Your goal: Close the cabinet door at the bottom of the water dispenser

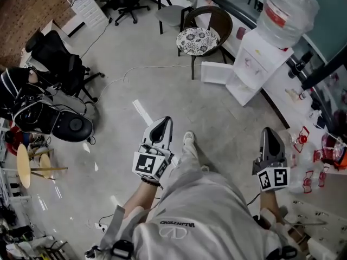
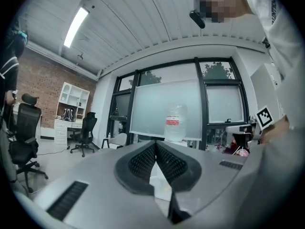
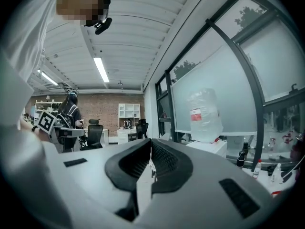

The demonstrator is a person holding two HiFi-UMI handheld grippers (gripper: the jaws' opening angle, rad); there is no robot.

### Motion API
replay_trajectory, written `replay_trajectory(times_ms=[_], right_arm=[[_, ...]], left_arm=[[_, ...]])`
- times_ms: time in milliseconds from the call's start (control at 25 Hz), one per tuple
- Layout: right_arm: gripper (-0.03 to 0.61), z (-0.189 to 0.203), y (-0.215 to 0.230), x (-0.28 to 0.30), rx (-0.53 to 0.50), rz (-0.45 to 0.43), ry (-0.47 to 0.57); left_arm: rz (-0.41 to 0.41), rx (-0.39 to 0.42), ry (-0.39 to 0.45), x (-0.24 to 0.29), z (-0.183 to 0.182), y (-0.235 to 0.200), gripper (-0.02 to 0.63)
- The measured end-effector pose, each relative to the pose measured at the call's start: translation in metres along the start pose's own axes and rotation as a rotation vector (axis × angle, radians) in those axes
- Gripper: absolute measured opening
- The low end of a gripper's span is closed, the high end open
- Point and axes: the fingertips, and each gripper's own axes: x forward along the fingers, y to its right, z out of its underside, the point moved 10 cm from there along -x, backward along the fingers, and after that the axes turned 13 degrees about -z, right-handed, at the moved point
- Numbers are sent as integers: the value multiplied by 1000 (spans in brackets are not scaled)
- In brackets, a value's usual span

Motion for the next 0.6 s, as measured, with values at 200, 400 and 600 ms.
replay_trajectory(times_ms=[200, 400, 600], right_arm=[[17, -1, 11, 36, -6, 26, -8], [18, -6, 23, 94, -24, 33, -17], [17, -7, 31, 154, -23, 27, -25]], left_arm=[[24, -4, 9, 41, 6, -23, 8], [31, -27, -20, 94, 6, -57, 8], [50, -28, -26, 145, 7, -89, 8]])
